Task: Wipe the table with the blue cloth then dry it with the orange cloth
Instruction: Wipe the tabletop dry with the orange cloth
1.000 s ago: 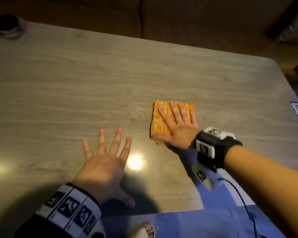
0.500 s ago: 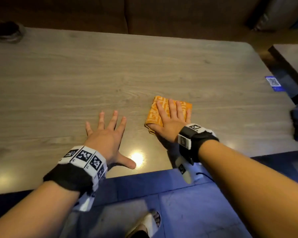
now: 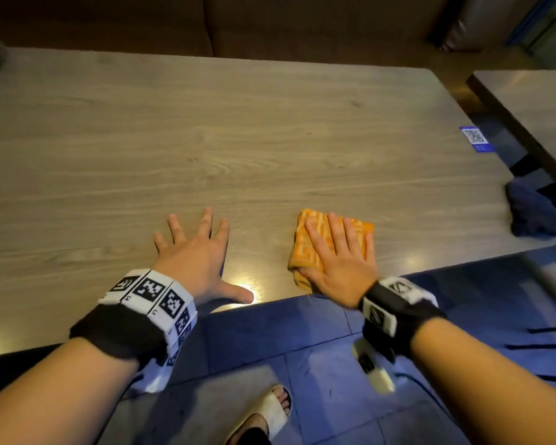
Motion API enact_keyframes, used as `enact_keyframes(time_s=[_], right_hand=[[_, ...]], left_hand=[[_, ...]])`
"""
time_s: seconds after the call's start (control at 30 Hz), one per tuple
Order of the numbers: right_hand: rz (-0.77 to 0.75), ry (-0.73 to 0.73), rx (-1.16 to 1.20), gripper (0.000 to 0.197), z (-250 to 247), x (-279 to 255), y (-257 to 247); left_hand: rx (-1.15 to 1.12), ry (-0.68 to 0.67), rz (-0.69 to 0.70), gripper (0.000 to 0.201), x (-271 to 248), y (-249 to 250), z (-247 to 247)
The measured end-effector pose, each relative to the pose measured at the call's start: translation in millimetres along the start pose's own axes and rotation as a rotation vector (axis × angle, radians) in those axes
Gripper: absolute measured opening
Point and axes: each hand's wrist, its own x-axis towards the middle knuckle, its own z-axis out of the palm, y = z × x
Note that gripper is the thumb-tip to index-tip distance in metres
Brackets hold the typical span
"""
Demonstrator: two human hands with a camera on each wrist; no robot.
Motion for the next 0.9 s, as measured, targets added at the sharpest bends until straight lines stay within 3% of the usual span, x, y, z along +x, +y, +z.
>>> enact_keyframes(time_s=[0.1,0.23,0.3,0.47,0.53,0.6,0.77,0.9], right_hand=[[0.124,-0.043,0.039,0.090,-9.2,35.6,-8.1],[-0.090,-0.109,-0.021,0.092,-9.3,-7.6,-1.2],[-0.116,-0.131,-0.049,0.095,-12.2,-7.1,7.1],[0.062,0.016,0.009,0.099,-24.5,100.3,6.0],[0.106,-0.068,0.039,0.092,-32.1,136.0,5.0],[0.112,-0.094,0.040,0.092,-37.1,140.6,4.2],[-0.091,-0.177,-0.018,0.096,-39.8,94.1,3.3],[-0.015,-0.114,-0.031,0.102,-49.5,157.2,1.7]], left_hand=[[0.012,0.031,0.042,0.145,13.6,11.8,-8.0],[0.008,0.052,0.062,0.145,39.9,15.0,-28.8],[0.005,0.060,0.053,0.147,53.8,13.6,-41.8],[0.002,0.059,0.038,0.150,92.7,20.3,-71.7],[0.019,0.032,0.030,0.153,102.9,20.7,-73.7],[0.022,0.017,0.025,0.155,106.9,19.5,-71.4],[0.028,0.017,0.034,0.152,103.7,17.4,-68.0],[0.019,0.010,0.036,0.152,103.6,19.3,-68.1]])
